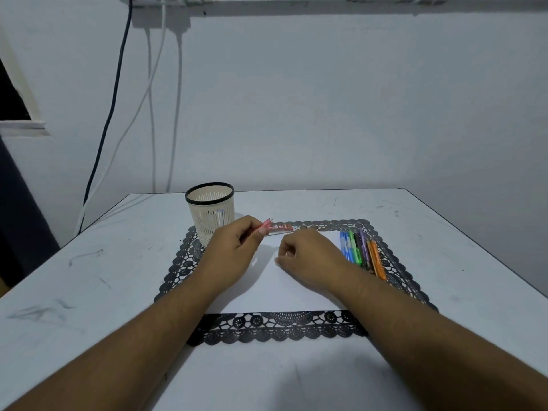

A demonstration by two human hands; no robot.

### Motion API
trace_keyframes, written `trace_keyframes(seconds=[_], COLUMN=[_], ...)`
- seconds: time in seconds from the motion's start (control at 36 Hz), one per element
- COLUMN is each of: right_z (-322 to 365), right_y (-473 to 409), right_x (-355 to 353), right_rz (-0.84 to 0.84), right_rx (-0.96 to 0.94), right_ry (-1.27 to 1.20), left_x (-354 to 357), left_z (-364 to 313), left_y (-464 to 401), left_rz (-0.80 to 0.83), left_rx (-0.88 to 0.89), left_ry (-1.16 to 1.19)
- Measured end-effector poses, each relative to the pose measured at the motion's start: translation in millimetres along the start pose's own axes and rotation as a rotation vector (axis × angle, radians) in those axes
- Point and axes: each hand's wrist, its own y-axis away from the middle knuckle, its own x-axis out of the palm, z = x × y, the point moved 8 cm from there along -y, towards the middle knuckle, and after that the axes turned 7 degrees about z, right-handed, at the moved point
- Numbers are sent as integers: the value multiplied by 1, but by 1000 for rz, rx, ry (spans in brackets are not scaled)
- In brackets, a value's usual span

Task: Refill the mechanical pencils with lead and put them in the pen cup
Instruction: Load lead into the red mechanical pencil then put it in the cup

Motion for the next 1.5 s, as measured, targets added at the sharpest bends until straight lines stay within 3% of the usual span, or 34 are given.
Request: trace_keyframes(seconds=[0.81,1.03,1.28,1.5], right_z=[8,-20,-22,-34], right_y=[0,-6,-8,-8], right_x=[3,-28,-23,-43], right_rz=[48,-120,-46,-164], right_rx=[-81,-23,-6,14], right_ry=[29,-269,-212,-305], left_x=[-3,-10,-13,-22], left_z=[10,19,28,21], left_y=[-2,-5,-2,-3], left_rz=[24,10,56,-15], left_rx=[-29,-80,-173,-172], left_ry=[-91,-108,-198,-199])
